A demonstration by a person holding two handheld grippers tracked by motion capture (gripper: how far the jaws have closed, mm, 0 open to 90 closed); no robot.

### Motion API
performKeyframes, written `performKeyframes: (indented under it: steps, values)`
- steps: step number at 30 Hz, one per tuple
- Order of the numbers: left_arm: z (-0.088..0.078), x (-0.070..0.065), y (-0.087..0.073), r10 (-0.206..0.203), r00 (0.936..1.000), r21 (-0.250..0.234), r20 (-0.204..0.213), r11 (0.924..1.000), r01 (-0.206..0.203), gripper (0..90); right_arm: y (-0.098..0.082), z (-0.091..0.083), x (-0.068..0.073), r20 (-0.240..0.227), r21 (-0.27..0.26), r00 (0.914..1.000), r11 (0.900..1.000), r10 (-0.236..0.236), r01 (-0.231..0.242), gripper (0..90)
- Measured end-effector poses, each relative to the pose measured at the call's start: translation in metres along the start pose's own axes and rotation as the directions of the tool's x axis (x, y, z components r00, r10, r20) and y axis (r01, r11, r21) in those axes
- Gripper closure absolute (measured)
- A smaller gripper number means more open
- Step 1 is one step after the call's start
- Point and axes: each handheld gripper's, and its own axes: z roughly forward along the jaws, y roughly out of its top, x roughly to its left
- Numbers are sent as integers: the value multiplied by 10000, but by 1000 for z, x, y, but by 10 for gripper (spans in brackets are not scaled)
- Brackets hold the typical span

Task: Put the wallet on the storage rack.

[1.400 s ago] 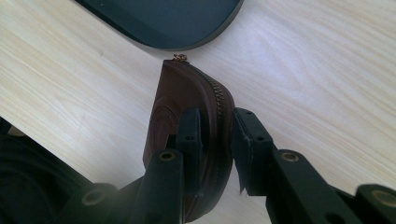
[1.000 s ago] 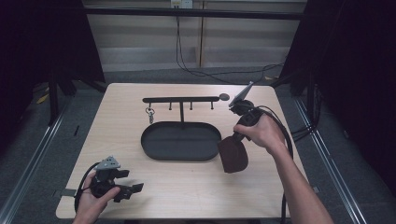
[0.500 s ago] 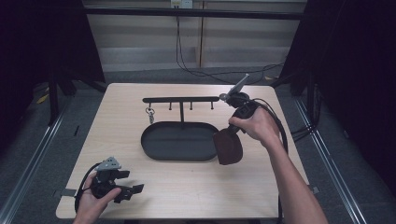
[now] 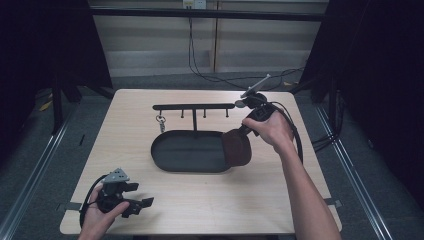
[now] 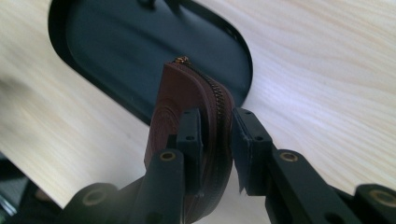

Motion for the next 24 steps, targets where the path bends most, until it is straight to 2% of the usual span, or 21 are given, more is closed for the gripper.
performKeyframes:
  steps: [3, 11, 17, 18, 24]
  values:
    - [-1, 0, 0, -5, 10000, -53, 29, 10000, 5, 182, 2, 6, -3, -326, -272, 9992, 9994, 220, -229, 741]
    - [-1, 0, 0, -34, 10000, -64, 56, 10000, 34, 182, 8, 11, -6, -598, -590, 9971, 9970, 463, -498, 742]
    - [1, 0, -1, -19, 10000, 94, 0, 10000, 19, 183, 10, 22, -8, -694, -484, 9960, 9970, 565, -599, 740]
    - [1, -1, -1, 35, 10000, 93, 0, 10000, -35, 183, 11, 26, -10, -852, -549, 9941, 9959, 664, -712, 741]
    - [0, 0, -1, -45, 10000, 29, 16, 10000, 45, 183, 11, 37, -14, -1048, -653, 9896, 9922, 987, -1059, 742]
